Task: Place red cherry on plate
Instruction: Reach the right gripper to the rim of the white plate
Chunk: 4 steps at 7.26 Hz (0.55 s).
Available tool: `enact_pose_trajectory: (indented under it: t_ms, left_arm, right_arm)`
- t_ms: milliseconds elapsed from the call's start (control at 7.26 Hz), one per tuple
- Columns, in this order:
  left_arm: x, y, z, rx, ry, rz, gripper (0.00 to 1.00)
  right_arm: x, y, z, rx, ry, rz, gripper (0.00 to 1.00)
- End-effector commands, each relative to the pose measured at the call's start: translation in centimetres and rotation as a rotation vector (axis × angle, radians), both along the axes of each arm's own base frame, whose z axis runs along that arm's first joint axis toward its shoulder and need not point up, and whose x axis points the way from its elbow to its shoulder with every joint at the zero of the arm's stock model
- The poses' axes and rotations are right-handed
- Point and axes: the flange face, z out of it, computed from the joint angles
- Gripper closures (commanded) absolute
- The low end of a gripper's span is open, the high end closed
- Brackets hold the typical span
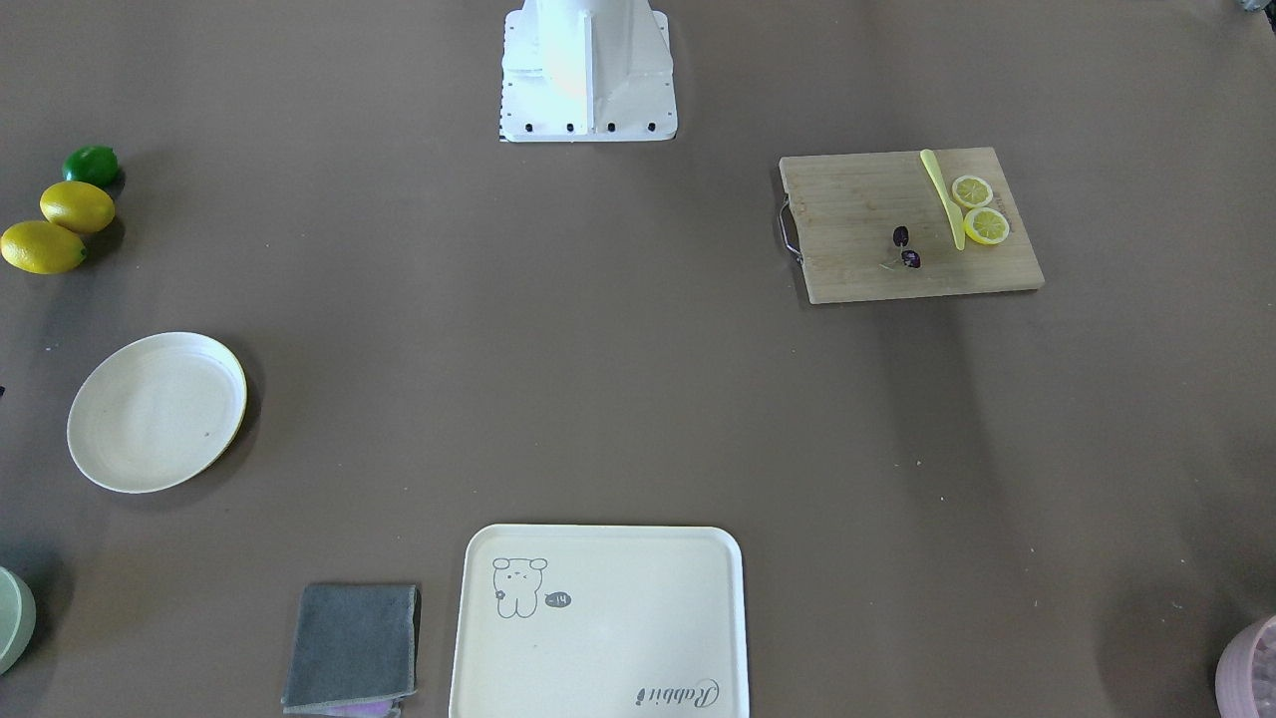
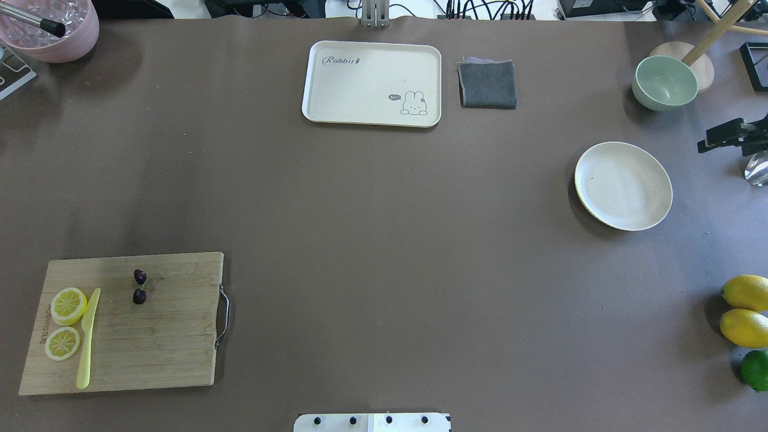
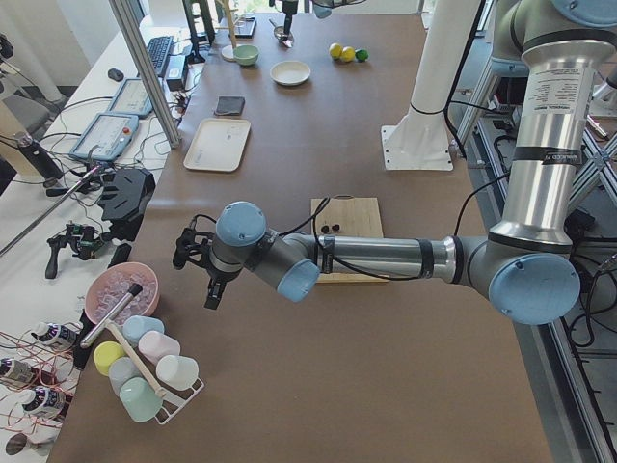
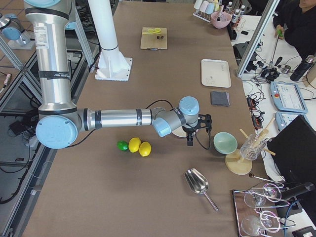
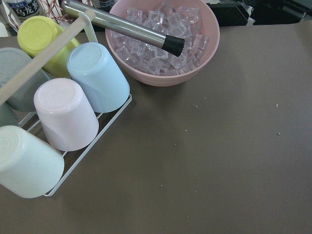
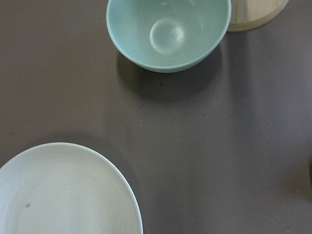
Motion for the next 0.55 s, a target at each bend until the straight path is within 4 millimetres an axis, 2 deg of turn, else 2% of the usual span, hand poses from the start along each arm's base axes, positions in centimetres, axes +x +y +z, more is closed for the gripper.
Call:
enact_pose_trajectory:
  t_ms: [0,275,413]
  left_arm:
    - [0.5,-0.1,-0.2,0.015,0.000,0.004,0.01]
    - [0.8,-0.4,-0.7,0.024,0.000,0.010,0.01]
    - [0.8,-0.4,-0.8,0.026,0.000,0.010,0.01]
  right_arm:
    - [-4.7,0.2,2.1,0.038,0.019,0.015,0.00]
    - [-6.0,1.3,5.8,0.055,0.009,-0.006,0.00]
    - [-6.7,1.6,6.1,0.052,0.009,-0.022,0.00]
